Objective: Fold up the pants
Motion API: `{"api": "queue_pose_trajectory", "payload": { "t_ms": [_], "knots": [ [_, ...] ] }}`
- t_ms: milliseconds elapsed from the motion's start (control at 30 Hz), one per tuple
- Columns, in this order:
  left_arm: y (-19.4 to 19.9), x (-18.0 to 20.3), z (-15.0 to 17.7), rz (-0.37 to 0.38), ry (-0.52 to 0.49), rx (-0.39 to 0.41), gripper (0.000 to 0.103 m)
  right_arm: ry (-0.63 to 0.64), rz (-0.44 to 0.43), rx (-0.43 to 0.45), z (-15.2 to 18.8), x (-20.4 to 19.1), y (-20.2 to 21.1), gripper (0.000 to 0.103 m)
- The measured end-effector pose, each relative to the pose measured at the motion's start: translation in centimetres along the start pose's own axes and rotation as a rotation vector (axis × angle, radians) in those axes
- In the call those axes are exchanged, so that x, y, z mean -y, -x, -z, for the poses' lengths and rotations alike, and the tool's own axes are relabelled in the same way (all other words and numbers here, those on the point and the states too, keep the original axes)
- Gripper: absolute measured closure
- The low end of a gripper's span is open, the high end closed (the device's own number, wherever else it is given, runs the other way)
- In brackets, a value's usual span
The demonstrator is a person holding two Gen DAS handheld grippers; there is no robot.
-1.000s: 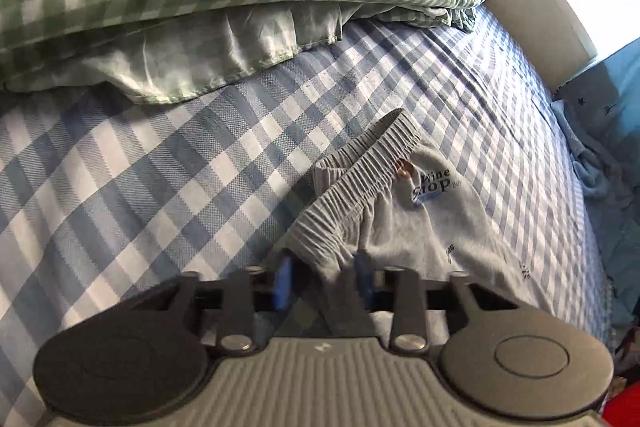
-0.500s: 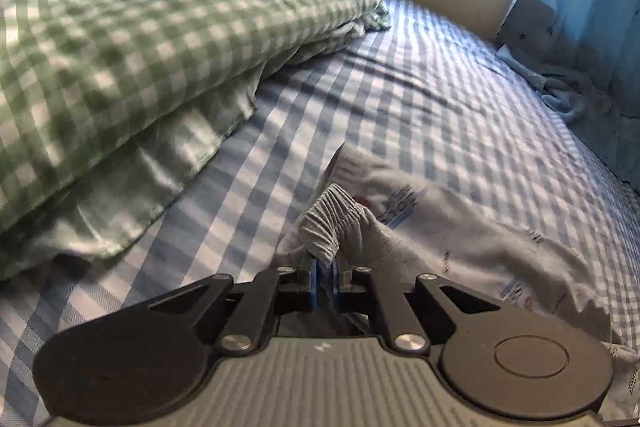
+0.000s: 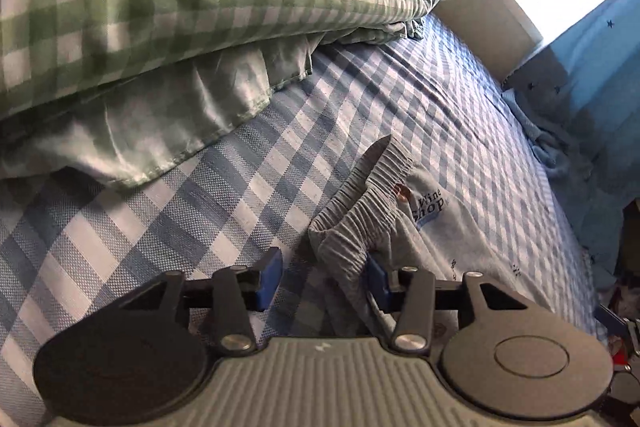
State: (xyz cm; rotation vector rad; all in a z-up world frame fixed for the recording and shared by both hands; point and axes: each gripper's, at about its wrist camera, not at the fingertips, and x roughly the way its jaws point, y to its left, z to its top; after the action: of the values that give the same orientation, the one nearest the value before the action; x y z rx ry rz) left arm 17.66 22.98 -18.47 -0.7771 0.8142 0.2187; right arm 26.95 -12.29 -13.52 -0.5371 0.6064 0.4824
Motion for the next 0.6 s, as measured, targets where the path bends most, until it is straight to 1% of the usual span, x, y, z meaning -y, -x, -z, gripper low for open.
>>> {"api": "queue_pose_trajectory", "payload": {
  "t_ms": [67,133,167,200,233,300,333,400,433,467,533,567,600],
  "knots": [
    [-0.1,-0.1,-0.1,0.001,0.007,-0.005,0.052,-0.049,-0.136,0.003,-2.4,0.1,-2.8,0.001],
    [-0.2,0.1,-0.1,-0.006,-0.002,-0.007,0.052,-0.069,-0.267,-0.056,-4.8,-0.9,-6.1,0.001],
    [-0.3,0.2,-0.1,-0.011,-0.006,-0.008,0.052,-0.056,-0.305,-0.096,-5.8,-1.6,-7.7,0.001],
    [-0.3,0.2,-0.1,-0.019,-0.007,-0.010,0.052,-0.041,-0.300,-0.125,-6.5,-2.7,-9.1,0.003],
    [-0.4,0.3,-0.1,-0.024,-0.011,-0.013,0.053,-0.026,-0.263,-0.149,-6.9,-3.5,-10.3,0.003],
    [-0.3,0.5,-0.2,-0.028,-0.015,-0.022,0.053,0.009,-0.104,-0.210,-7.0,-4.4,-12.9,0.003],
    [-0.4,0.6,-0.4,-0.031,-0.013,-0.028,0.053,-0.024,-0.066,-0.211,-7.0,-4.1,-13.5,0.001],
    [-0.1,0.6,-0.6,-0.025,-0.010,-0.037,0.052,-0.144,-0.107,-0.215,-7.1,-2.7,-13.5,0.003],
    [0.0,0.4,-0.6,-0.011,0.003,-0.038,0.046,-0.172,-0.138,-0.208,-7.2,-2.1,-13.0,0.005],
    [0.1,0.1,-0.6,0.016,0.030,-0.034,0.036,-0.185,-0.165,-0.186,-7.2,-1.7,-11.9,0.005],
    [0.1,-0.6,-0.4,0.073,0.098,-0.033,0.025,-0.183,-0.182,-0.131,-6.8,-0.9,-9.0,0.001],
    [0.0,-0.8,-0.3,0.092,0.124,-0.030,0.021,-0.181,-0.181,-0.113,-6.3,-0.6,-7.4,0.001],
    [-0.1,-0.8,-0.2,0.106,0.138,-0.031,0.019,-0.185,-0.180,-0.101,-5.6,-0.3,-5.8,0.001]
  ]
}}
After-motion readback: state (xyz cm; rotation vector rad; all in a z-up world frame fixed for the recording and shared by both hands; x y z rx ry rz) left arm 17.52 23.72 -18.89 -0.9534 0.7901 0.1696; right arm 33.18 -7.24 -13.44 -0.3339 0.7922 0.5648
